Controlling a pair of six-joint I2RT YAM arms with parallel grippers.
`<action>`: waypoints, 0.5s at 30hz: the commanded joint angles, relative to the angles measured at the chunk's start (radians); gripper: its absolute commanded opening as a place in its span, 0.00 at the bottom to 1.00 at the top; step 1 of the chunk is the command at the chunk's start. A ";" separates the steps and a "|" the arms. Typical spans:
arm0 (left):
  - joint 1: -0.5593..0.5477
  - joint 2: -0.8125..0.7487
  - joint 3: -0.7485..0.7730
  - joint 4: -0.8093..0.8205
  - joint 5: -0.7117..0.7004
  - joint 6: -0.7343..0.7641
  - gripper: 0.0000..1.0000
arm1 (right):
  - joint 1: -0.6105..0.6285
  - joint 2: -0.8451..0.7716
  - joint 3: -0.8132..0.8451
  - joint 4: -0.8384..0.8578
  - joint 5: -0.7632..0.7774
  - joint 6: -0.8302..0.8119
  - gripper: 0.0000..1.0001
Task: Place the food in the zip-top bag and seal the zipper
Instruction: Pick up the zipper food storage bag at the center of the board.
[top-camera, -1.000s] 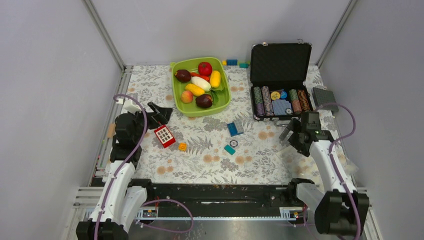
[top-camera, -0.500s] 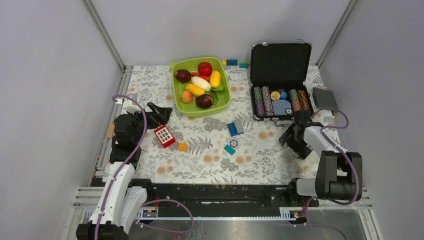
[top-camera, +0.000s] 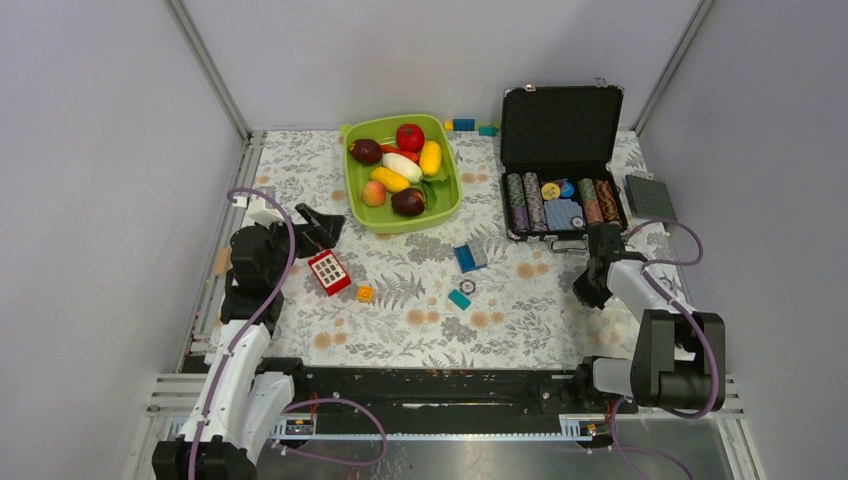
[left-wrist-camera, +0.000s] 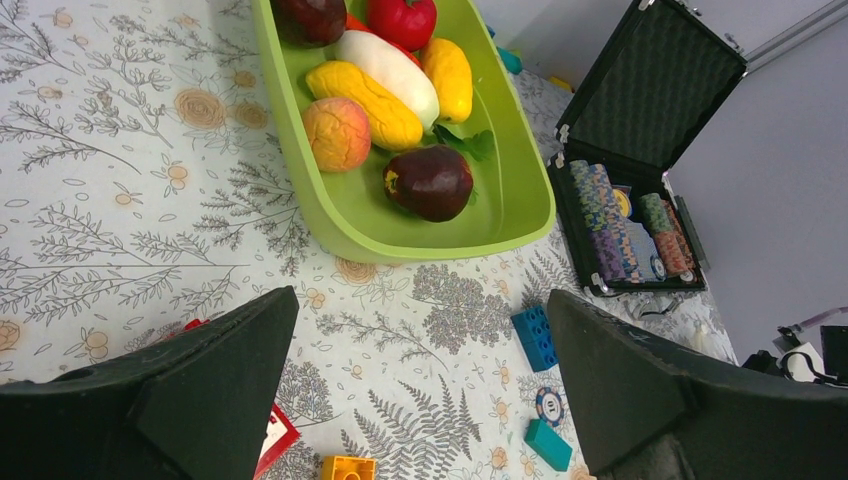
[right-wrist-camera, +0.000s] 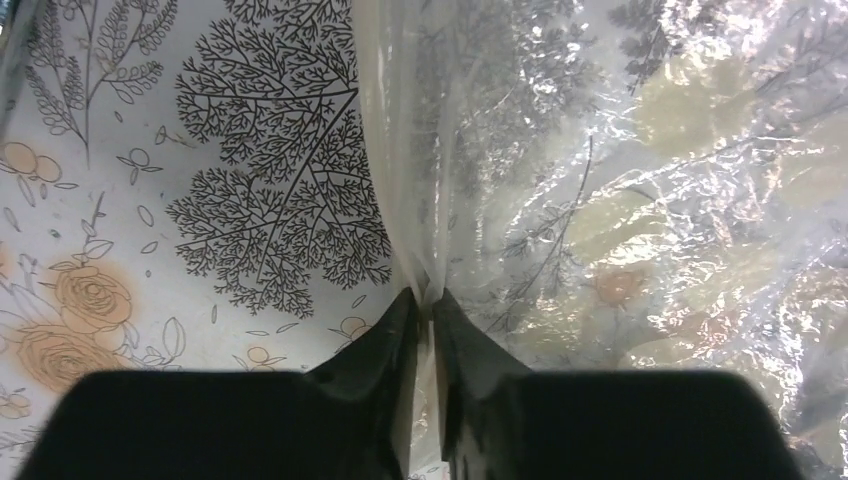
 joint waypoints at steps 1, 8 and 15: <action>0.005 0.007 0.002 0.049 -0.012 0.005 0.99 | 0.003 -0.064 -0.020 0.036 -0.023 0.004 0.07; 0.005 0.002 -0.002 0.048 0.006 -0.001 0.99 | 0.041 -0.260 0.018 -0.013 -0.204 -0.119 0.00; 0.005 0.033 0.003 0.070 0.075 -0.015 0.99 | 0.247 -0.467 0.143 -0.044 -0.402 -0.266 0.00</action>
